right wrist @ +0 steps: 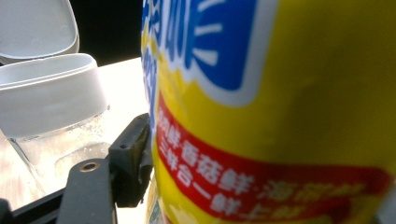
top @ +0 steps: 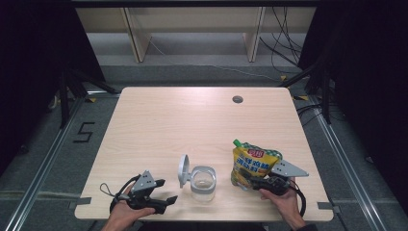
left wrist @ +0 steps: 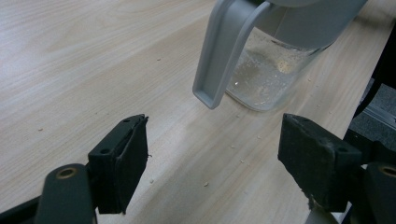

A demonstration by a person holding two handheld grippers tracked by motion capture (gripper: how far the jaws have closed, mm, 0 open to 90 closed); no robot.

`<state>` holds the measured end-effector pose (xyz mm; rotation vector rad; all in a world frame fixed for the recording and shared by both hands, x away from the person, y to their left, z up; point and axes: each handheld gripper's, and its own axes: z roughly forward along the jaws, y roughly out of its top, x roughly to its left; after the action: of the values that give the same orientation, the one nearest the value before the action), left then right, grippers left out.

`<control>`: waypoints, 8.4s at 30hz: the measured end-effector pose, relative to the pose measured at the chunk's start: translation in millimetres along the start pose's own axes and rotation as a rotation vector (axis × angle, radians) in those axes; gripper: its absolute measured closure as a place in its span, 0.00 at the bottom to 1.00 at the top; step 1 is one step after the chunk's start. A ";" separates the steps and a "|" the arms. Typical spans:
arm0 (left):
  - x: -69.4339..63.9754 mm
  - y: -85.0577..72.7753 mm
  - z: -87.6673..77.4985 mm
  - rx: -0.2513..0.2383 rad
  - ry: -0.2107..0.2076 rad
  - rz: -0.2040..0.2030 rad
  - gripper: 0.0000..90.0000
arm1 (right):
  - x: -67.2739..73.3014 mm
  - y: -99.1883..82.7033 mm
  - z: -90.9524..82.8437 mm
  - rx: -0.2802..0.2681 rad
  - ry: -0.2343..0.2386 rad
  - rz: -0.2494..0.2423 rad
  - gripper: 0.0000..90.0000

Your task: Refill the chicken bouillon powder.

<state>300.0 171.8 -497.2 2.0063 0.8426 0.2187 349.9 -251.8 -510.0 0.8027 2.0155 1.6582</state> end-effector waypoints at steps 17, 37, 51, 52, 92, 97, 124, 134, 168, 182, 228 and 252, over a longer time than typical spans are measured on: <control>-0.2 0.3 0.4 0.003 -0.006 0.016 0.26 | 2.3 -0.7 5.5 -0.002 0.015 0.007 0.35; -0.1 0.3 -0.2 0.010 -0.002 0.012 0.26 | 5.2 -2.4 13.5 0.021 0.036 0.013 0.46; -0.5 0.0 0.5 -0.007 -0.009 0.007 0.26 | 7.0 1.0 13.4 0.036 0.006 0.008 0.51; -0.5 0.0 0.5 -0.007 -0.009 0.007 0.26 | 7.0 1.0 13.4 0.036 0.006 0.008 0.51; 0.4 -0.4 -0.4 -0.009 -0.003 0.011 0.26 | 52.9 53.4 -26.0 0.207 -0.105 -0.624 0.55; 0.5 -0.1 -0.7 0.002 0.007 0.012 0.26 | 66.8 59.4 -25.2 0.291 -0.169 -0.816 0.55; 3.5 -0.5 -0.8 -0.004 0.034 0.018 0.23 | 93.8 67.2 -19.2 0.437 -0.273 -1.302 0.55; 3.6 -0.5 -0.1 -0.009 0.036 0.014 0.23 | 99.3 71.1 -11.3 0.523 -0.303 -1.508 0.57; 3.4 0.1 -1.8 0.004 0.035 0.015 0.23 | 110.5 83.2 0.9 0.587 -0.301 -1.798 0.58; 4.3 -0.3 0.0 -0.017 0.027 0.032 0.23 | 111.0 86.7 -0.9 0.588 -0.296 -1.797 0.59; 2.7 -0.1 -0.9 0.007 0.032 0.021 0.23 | 114.7 93.4 -3.0 0.613 -0.275 -1.901 0.60; 3.3 -0.3 -1.0 0.008 0.035 0.025 0.23 | 115.4 94.4 -3.7 0.610 -0.277 -1.908 0.60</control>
<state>301.9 174.6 -497.4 2.0267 0.8417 0.2662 277.2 -166.5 -411.6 -0.7056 1.7247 -0.1526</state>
